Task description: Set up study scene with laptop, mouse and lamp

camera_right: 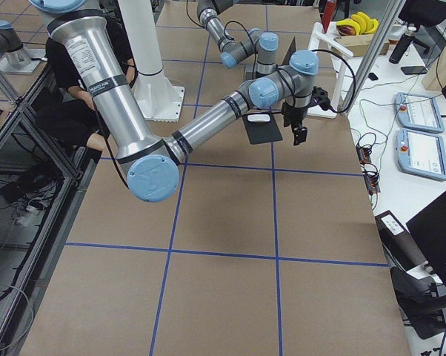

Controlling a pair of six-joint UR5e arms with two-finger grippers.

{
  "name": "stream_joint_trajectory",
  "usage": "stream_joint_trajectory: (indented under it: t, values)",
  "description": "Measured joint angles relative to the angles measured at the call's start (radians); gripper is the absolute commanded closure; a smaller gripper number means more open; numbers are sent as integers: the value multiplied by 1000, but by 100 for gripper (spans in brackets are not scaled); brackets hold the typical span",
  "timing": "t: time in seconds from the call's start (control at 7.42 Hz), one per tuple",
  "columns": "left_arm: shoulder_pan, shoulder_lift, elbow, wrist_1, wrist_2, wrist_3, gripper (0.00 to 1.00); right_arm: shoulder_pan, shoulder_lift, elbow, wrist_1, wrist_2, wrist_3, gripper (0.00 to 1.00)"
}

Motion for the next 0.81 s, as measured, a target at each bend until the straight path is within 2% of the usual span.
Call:
stream_joint_trajectory:
  t: [0.13,0.27,0.4,0.54,0.81]
  values:
    - [-20,47,-126,148,0,56,0,24,-32,3,2,1,-1,0]
    - [-47,131,-308,315,0,152,0,49,-75,12,5,3,-5,0]
    - [-94,255,-497,423,-2,256,0,74,-120,19,7,6,-15,0]
    - [-157,368,-619,470,-4,371,0,95,-164,22,9,8,-27,0]
    - [-347,531,-687,493,-32,660,0,148,-233,23,10,14,-40,0]
